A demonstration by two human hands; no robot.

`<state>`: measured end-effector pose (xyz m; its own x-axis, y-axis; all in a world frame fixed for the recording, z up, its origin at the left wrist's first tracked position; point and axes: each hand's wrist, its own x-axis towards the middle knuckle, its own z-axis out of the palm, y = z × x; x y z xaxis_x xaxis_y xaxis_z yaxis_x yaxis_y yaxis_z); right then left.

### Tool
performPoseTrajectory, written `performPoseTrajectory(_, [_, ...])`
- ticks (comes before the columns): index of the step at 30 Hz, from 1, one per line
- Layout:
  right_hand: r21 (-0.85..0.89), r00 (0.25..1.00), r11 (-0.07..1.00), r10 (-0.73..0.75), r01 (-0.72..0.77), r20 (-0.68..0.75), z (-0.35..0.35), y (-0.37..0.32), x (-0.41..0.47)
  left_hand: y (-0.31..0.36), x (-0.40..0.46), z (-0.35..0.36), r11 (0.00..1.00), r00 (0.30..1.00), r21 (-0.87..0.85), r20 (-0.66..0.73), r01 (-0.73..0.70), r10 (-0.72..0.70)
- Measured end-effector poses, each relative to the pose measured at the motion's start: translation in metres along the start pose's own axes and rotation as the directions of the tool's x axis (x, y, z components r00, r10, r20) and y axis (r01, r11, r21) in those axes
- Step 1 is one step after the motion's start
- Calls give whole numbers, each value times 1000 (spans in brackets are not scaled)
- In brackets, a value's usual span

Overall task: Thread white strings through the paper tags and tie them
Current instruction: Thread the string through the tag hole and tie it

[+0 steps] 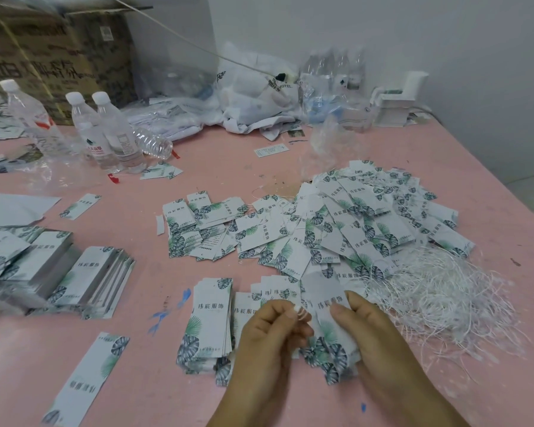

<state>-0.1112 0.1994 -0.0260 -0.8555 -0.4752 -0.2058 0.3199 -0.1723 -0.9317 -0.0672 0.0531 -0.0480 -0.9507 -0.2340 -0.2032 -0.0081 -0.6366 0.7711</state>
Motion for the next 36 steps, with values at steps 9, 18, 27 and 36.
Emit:
performPoseTrajectory(9, [56,999,998,-37,35,29,8,12,5,-4,-8,3,949,989,279,70,-145,131])
performPoseTrajectory(18, [94,999,995,21,-18,-26,-3,5,7,-3,-13,6,838,963,475,139,-268,230])
performPoseTrajectory(27, [-666,826,742,-422,77,-375,-50,-76,96,-11,-13,7,789,964,565,40,-240,265])
performPoseTrajectory(36, [-953,788,288,-565,-88,-244,-68,-73,163,-18,-9,2,734,955,637,13,-236,296])
